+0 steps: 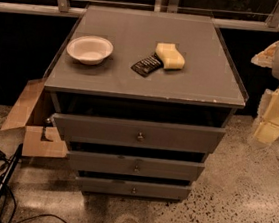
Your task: Open middle drawer
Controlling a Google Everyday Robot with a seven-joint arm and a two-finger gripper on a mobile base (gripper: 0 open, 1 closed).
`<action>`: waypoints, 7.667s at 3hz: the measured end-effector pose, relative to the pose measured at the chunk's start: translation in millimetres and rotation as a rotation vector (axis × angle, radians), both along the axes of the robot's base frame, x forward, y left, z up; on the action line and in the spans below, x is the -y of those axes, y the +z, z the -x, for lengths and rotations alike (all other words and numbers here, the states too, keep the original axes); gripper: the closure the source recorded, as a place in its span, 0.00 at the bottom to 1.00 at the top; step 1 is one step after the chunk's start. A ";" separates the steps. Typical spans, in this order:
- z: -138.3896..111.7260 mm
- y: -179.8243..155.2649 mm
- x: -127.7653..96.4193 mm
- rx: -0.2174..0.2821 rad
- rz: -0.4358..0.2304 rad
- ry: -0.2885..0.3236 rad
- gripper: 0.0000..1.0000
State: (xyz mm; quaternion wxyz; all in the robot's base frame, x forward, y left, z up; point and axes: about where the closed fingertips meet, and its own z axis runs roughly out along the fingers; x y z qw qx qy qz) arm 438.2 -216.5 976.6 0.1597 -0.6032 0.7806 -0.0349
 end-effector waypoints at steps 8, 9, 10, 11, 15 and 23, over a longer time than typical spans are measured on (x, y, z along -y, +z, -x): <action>-2.5 -276.4 -41.8 -0.022 -0.171 0.050 1.00; 6.1 -343.1 -30.2 -0.011 -0.213 0.067 1.00; -20.2 -400.2 -17.4 0.058 -0.308 0.051 1.00; -15.2 -442.6 -23.5 0.013 -0.356 0.055 1.00; -43.1 -494.8 -34.9 0.088 -0.361 0.068 0.58; -150.5 -555.3 -60.8 0.089 -0.246 0.143 0.00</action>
Offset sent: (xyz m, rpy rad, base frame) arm -0.0013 -0.0013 -0.0218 0.0329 -0.0106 0.0092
